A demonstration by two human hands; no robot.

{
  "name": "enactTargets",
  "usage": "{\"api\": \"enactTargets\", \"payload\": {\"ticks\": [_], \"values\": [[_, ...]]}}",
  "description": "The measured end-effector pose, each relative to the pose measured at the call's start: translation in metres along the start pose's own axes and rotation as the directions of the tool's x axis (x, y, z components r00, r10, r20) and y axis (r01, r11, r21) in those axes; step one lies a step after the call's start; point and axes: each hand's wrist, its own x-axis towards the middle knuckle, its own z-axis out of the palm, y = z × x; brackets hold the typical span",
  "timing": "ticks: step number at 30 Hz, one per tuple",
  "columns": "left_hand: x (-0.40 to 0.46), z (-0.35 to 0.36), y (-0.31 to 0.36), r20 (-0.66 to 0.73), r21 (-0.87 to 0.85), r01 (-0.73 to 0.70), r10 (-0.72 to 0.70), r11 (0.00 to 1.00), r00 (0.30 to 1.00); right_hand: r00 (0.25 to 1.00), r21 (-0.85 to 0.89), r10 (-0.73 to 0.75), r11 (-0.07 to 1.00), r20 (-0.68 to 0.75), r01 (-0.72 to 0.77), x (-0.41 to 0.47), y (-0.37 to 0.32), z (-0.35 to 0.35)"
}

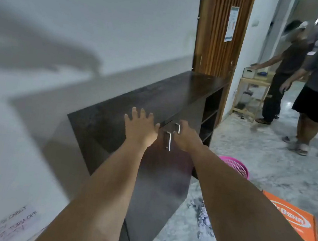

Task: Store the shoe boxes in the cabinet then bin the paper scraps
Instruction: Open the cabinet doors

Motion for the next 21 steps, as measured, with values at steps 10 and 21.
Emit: {"api": "enactTargets", "payload": {"ticks": [10,21], "values": [[0.054,0.068,0.001,0.106,-0.033,-0.007,0.010,0.999,0.994,0.995,0.166,0.101,0.981,0.020,-0.103,0.066,0.042,0.108],[0.035,0.053,0.007,0.174,-0.082,0.080,-0.064,0.993,0.983,0.997,0.474,0.082,0.878,-0.001,-0.072,0.000,0.089,0.069]]}}
